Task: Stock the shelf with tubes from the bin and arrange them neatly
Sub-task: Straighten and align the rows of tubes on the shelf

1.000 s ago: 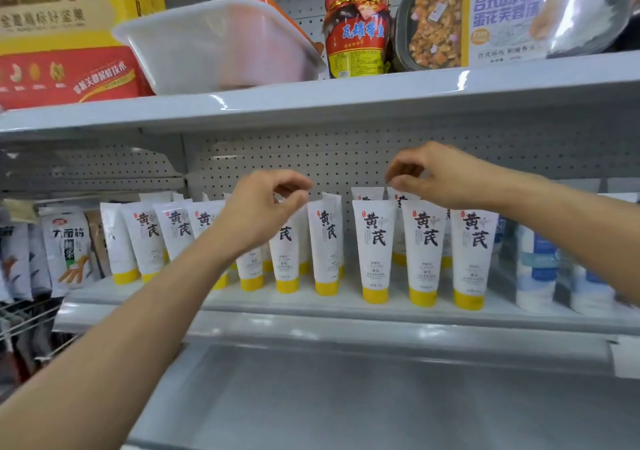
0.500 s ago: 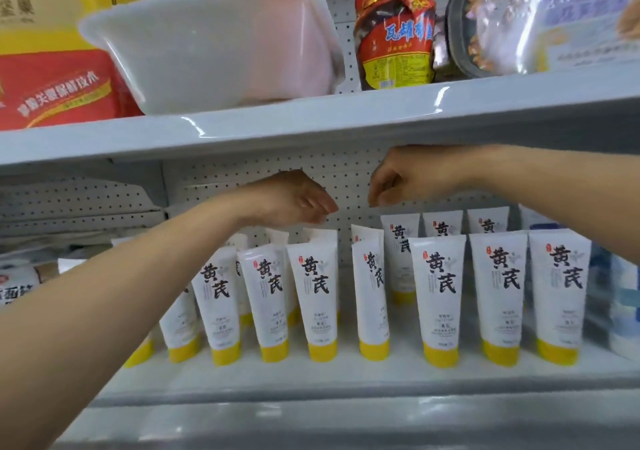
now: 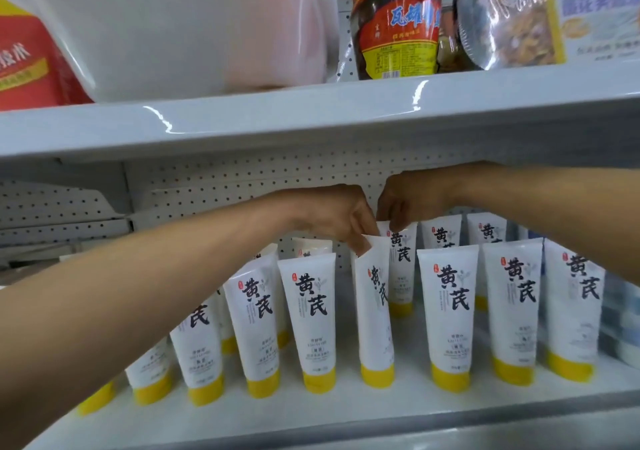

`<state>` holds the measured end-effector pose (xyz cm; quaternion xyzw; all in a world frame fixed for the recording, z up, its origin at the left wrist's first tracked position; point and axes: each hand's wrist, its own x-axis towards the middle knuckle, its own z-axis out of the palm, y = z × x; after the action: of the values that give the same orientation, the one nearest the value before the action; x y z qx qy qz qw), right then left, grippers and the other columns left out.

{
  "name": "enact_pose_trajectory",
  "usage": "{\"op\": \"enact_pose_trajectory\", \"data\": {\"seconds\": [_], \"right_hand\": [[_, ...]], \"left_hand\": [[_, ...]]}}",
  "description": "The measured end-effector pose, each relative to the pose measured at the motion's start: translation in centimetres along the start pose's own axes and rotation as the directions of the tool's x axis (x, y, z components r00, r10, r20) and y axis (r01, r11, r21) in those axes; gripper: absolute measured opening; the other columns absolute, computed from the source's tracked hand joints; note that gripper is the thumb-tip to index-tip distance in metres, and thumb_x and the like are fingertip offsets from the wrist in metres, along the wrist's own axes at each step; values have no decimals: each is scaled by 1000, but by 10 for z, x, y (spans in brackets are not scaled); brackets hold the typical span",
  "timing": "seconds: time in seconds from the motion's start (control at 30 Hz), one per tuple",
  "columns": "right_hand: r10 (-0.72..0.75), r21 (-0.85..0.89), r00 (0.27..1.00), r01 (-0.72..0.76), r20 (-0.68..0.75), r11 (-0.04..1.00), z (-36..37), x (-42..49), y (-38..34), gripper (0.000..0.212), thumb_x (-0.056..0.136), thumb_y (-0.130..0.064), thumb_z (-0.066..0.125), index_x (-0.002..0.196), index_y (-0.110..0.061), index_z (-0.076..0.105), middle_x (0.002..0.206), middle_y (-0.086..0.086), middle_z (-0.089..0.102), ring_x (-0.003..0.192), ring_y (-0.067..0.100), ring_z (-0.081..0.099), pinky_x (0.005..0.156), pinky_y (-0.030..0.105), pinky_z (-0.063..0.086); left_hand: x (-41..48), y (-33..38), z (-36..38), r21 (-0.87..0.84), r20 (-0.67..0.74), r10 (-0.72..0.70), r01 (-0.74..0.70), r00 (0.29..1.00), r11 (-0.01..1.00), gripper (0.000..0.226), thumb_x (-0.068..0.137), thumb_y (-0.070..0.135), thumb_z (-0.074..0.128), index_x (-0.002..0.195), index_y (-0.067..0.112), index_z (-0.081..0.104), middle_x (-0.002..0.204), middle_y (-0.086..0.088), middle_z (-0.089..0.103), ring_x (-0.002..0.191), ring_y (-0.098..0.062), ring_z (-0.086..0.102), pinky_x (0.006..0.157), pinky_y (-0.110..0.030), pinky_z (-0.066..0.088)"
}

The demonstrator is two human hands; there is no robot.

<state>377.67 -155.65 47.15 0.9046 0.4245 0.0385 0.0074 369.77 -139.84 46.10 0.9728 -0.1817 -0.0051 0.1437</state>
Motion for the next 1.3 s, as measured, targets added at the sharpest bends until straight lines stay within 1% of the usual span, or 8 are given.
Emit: {"op": "enact_pose_trajectory", "data": {"seconds": [0.17, 0.23, 0.43, 0.57, 0.7, 0.97, 1.13, 1.3], "right_hand": [[-34, 37, 999, 35, -24, 999, 5, 10, 5, 15, 84, -19, 69, 98, -20, 73, 88, -12, 68, 83, 4, 61, 78, 24, 50], [-53, 43, 998, 54, -18, 998, 7, 11, 5, 6, 84, -17, 69, 86, -21, 72, 82, -12, 67, 78, 5, 60, 76, 24, 50], [-96, 81, 995, 97, -19, 992, 7, 12, 9, 34, 84, -12, 69, 61, -35, 59, 61, -19, 58, 61, 1, 53, 64, 18, 40], [-93, 115, 995, 95, -23, 989, 8, 13, 12, 33, 84, -13, 68, 62, -35, 60, 56, -22, 59, 61, -1, 53, 63, 17, 39], [-111, 134, 994, 113, -17, 985, 9, 10, 11, 23, 86, -14, 67, 71, -30, 64, 73, -14, 65, 69, 3, 57, 69, 22, 47], [-112, 164, 994, 113, -20, 980, 9, 9, 12, 23, 86, -13, 67, 71, -31, 64, 73, -12, 65, 69, 5, 58, 66, 19, 43], [-97, 147, 995, 97, -10, 984, 11, 9, 11, 17, 87, -15, 67, 77, -28, 66, 81, -7, 67, 79, 13, 62, 76, 29, 51], [-84, 102, 996, 82, 16, 991, 7, 9, 8, 7, 87, -17, 67, 93, -17, 70, 89, -1, 69, 85, 16, 63, 86, 35, 53]], "left_hand": [[8, -12, -2, 128, -97, -70, 82, 993, 988, 22, 81, 21, 77, 101, 14, 76, 83, 10, 72, 80, -7, 67, 71, -14, 51], [12, -18, -4, 144, -134, -117, 136, 984, 980, 26, 79, 22, 79, 104, 13, 75, 88, 8, 72, 84, -9, 69, 75, -21, 56], [23, -28, -4, 165, -161, -161, 187, 974, 968, 25, 80, 21, 77, 104, 14, 75, 97, 1, 75, 91, -13, 69, 87, -31, 56], [26, -30, -2, 134, -178, -165, 190, 970, 973, 25, 80, 20, 77, 104, 12, 75, 98, 0, 75, 91, -14, 69, 90, -35, 56], [27, -31, -1, 88, -177, -164, 182, 970, 979, 26, 81, 18, 77, 106, 12, 75, 99, 0, 75, 91, -16, 70, 88, -35, 57], [30, -32, -1, 49, -154, -155, 165, 976, 985, 25, 83, 16, 75, 107, 11, 74, 93, 3, 74, 86, -14, 71, 73, -22, 58], [30, -30, -1, 51, -127, -160, 168, 979, 984, 21, 85, 16, 73, 106, 12, 75, 98, -1, 75, 90, -16, 71, 84, -30, 58], [28, -29, 0, 47, -102, -163, 168, 981, 985, 16, 86, 17, 72, 102, 14, 73, 96, 2, 74, 91, -15, 70, 85, -25, 55]]}}
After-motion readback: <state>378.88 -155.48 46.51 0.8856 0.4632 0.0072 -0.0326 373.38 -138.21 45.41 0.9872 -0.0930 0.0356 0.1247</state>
